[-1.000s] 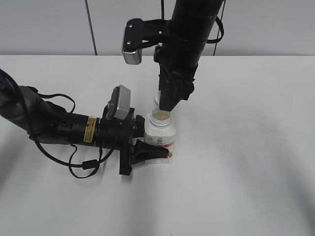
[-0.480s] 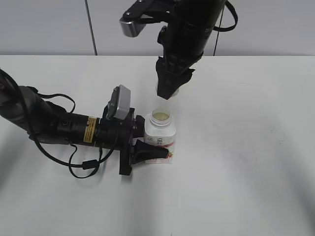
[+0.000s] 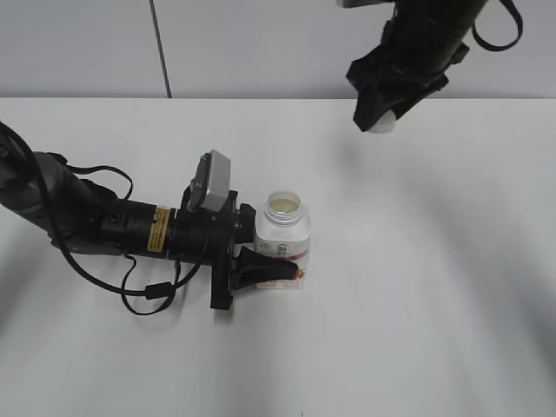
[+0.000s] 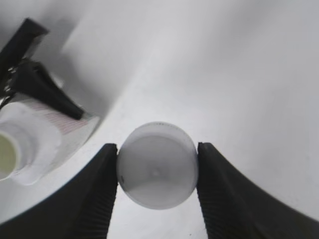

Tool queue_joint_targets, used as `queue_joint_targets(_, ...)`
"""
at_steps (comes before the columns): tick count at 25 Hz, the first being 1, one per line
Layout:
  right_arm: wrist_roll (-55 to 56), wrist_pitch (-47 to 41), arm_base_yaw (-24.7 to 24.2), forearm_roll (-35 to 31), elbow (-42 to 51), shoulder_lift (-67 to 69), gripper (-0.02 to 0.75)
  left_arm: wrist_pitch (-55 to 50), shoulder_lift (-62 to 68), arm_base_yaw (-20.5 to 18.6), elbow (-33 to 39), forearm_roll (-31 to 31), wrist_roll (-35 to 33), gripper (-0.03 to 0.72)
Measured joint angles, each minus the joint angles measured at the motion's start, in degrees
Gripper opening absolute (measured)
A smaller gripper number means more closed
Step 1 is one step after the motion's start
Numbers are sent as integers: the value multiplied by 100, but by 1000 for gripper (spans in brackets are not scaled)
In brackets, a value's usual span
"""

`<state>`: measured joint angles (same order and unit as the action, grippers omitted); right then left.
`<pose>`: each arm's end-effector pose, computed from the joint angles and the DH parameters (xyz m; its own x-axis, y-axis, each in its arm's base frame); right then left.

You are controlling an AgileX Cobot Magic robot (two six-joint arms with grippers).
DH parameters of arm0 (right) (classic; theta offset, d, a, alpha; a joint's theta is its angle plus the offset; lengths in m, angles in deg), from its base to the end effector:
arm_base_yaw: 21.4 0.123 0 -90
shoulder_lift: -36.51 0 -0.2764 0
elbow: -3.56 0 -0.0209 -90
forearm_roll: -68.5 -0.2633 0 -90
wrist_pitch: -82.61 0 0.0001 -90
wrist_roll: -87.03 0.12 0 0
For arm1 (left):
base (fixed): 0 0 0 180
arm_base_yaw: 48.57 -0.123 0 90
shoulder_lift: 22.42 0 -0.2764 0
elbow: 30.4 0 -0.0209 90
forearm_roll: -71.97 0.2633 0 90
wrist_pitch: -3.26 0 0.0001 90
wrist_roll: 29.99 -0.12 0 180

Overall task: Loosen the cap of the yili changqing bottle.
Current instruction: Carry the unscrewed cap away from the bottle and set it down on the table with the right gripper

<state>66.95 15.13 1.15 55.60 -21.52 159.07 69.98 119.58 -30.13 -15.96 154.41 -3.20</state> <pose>0.4005 0.1931 0.2293 -0.7483 -0.5861 -0.3107 -0.6430 0.7561 0.1221 0.3207 -0.2221 0.0224 -0.0261 0.3149 -0.9488 0.9991 -0.0232 -0.0352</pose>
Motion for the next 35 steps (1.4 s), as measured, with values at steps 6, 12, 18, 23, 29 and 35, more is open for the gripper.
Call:
queue_joint_targets(6, 199, 745, -885, 0, 738, 3, 386, 0, 0, 0, 0, 0, 0, 361)
queue_joint_targets(12, 328, 1472, -1647, -196, 1721, 3, 386, -16, 0, 0, 0, 0, 0, 361)
queue_joint_targets(18, 335, 2405, -2224, -396, 2822, 3, 386, -16, 0, 0, 0, 0, 0, 361)
queue_joint_targets(23, 343, 2998, -2477, -563, 3422, -1, 386, -16, 0, 0, 0, 0, 0, 361)
queue_joint_targets(29, 343, 3160, -2476, -496, 3538, -1, 386, -16, 0, 0, 0, 0, 0, 361)
queue_joint_targets(35, 343, 3167, -2476, -439, 3538, -1, 386, -16, 0, 0, 0, 0, 0, 361)
